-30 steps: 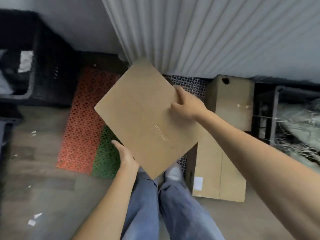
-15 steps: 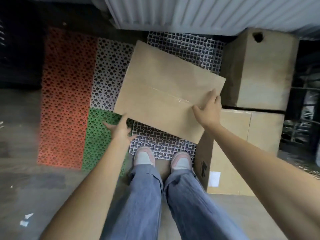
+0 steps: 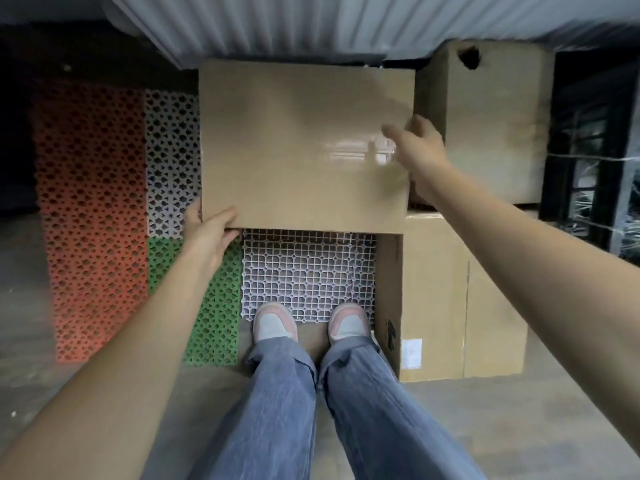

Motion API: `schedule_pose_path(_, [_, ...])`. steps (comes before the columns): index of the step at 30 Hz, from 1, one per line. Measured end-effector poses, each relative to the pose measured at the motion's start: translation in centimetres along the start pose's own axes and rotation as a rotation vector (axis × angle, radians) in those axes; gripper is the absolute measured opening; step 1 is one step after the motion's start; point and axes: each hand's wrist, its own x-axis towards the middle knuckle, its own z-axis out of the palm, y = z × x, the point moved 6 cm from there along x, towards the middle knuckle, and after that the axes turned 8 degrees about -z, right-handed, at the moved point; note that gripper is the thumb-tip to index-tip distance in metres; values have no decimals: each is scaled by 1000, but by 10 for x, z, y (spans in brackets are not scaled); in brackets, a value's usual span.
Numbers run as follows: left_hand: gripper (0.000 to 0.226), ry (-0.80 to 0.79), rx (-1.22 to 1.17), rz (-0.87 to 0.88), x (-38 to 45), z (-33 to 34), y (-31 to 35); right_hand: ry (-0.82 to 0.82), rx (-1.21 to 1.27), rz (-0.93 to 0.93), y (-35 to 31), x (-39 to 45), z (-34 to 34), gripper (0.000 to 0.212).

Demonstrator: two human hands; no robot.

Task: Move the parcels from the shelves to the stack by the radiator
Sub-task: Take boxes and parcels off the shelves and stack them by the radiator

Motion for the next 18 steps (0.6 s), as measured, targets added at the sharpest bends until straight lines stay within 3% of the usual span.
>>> schedule_pose_path(12, [73, 64, -239, -55, -2, 10, -28, -114, 72, -161, -31, 19, 5, 59])
schedule_pose_path(18, [69, -57, -69, -4, -6, 59, -15, -34, 26, -37, 11, 25, -35, 71])
